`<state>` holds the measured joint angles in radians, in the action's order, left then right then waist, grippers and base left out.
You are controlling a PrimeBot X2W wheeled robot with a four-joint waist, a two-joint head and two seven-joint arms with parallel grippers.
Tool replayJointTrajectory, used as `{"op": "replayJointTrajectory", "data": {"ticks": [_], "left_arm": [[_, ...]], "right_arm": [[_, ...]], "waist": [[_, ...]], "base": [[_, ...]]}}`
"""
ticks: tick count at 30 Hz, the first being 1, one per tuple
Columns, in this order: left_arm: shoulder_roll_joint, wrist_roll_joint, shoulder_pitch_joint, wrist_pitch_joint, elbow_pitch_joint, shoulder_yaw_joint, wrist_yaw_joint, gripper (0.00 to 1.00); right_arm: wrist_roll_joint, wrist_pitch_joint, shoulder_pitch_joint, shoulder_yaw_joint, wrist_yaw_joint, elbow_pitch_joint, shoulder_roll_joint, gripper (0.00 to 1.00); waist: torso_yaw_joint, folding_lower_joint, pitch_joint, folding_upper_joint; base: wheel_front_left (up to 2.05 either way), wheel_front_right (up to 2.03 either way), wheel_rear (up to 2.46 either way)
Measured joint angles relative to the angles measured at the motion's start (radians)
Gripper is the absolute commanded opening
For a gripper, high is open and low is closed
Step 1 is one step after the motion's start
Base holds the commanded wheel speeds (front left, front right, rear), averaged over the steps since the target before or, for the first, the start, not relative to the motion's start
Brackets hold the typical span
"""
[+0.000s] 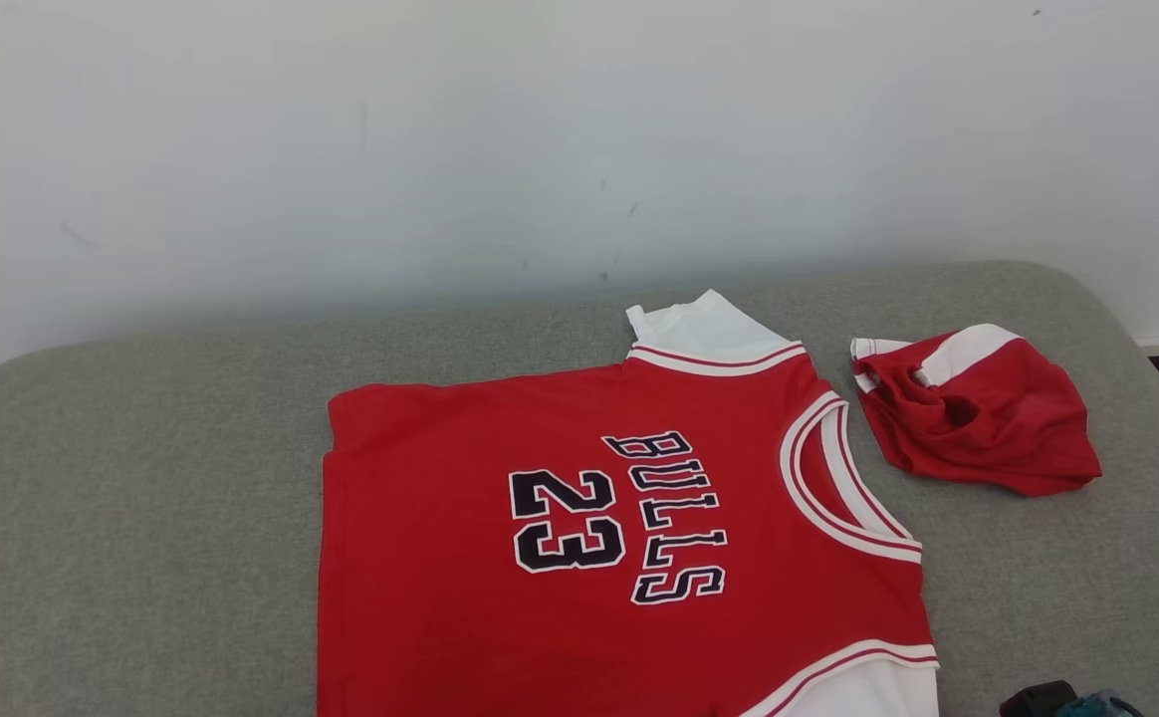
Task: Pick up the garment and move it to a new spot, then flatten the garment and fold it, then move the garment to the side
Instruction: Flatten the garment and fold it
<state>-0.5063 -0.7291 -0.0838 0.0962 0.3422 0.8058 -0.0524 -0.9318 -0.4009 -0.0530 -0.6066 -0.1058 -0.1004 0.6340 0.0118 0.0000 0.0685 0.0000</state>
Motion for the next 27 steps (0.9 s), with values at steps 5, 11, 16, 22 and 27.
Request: {"op": "replayJointTrajectory", "data": {"ticks": [5,11,16,22,27], "left_arm": [[0.003,0.004,0.000,0.001,0.009,0.008,-0.002,0.00],[0.006,0.007,-0.002,0.000,0.030,0.009,-0.003,0.02],[0.011,-0.003,0.001,-0.018,0.039,-0.025,-0.028,1.00],[0.030,-0.029,0.022,-0.055,0.013,-0.057,-0.037,1.00],[0.016,-0.033,0.032,-0.076,-0.023,-0.085,-0.048,1.00]], "right_arm": [[0.000,-0.007,-0.004,-0.012,-0.001,-0.017,-0.018,0.00],[0.001,-0.012,-0.004,-0.012,-0.001,-0.026,-0.022,0.09],[-0.007,-0.002,-0.003,0.006,-0.009,-0.024,-0.040,1.00],[-0.039,0.027,-0.010,0.059,-0.009,0.001,-0.038,1.00],[-0.042,0.054,-0.023,0.091,-0.010,0.028,-0.019,1.00]], "waist": [[0.000,0.0000,0.002,0.0000],[0.002,0.0000,0.002,0.0000],[0.009,0.0000,0.002,0.0000],[0.011,0.0000,0.006,0.0001],[0.008,0.0000,0.008,0.0000]], "base": [[0.00,0.00,0.00],[0.00,0.00,0.00],[0.00,0.00,0.00],[0.00,0.00,0.00],[0.00,0.00,0.00]]}}
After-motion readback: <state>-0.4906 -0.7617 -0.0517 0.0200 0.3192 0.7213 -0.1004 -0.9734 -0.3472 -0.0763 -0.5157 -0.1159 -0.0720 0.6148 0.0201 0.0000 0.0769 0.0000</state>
